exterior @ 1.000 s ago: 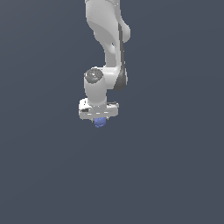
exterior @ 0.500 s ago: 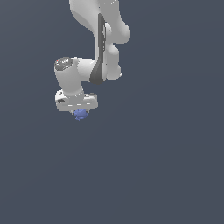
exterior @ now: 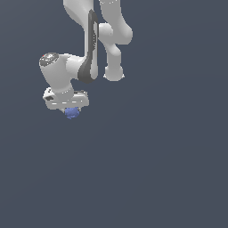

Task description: Pick up the object and move it to a goal position.

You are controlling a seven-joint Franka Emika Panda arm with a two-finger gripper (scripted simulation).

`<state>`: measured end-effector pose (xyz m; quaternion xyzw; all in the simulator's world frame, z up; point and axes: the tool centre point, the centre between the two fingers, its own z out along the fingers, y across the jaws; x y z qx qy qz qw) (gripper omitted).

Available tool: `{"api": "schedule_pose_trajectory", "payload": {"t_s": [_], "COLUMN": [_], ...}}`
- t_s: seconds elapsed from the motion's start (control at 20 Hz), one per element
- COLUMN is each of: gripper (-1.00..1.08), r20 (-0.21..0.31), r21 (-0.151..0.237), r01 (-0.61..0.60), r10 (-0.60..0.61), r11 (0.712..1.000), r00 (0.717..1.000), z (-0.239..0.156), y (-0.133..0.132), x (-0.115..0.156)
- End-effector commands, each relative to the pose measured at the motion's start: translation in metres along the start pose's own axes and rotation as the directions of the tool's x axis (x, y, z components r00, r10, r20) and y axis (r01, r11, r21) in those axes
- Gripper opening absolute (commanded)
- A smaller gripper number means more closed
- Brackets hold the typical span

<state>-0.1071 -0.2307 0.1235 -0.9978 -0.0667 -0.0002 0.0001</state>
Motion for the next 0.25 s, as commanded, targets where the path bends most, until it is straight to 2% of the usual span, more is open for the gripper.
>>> {"api": "schedule_pose_trajectory", "payload": {"t_s": [0.0,0.2], "gripper": [-1.0,-1.0], "r20": [0.0,0.0], "r21": [0.0,0.0], "r01": [0.002,0.002], "r10": [-0.002,-0.002], "r11": [1.0,1.0], "r00": [1.0,1.0], "z": [-0.0013,-0.0009], "y": [0.0042,0.0035], "x": [-0.001,0.0003]}}
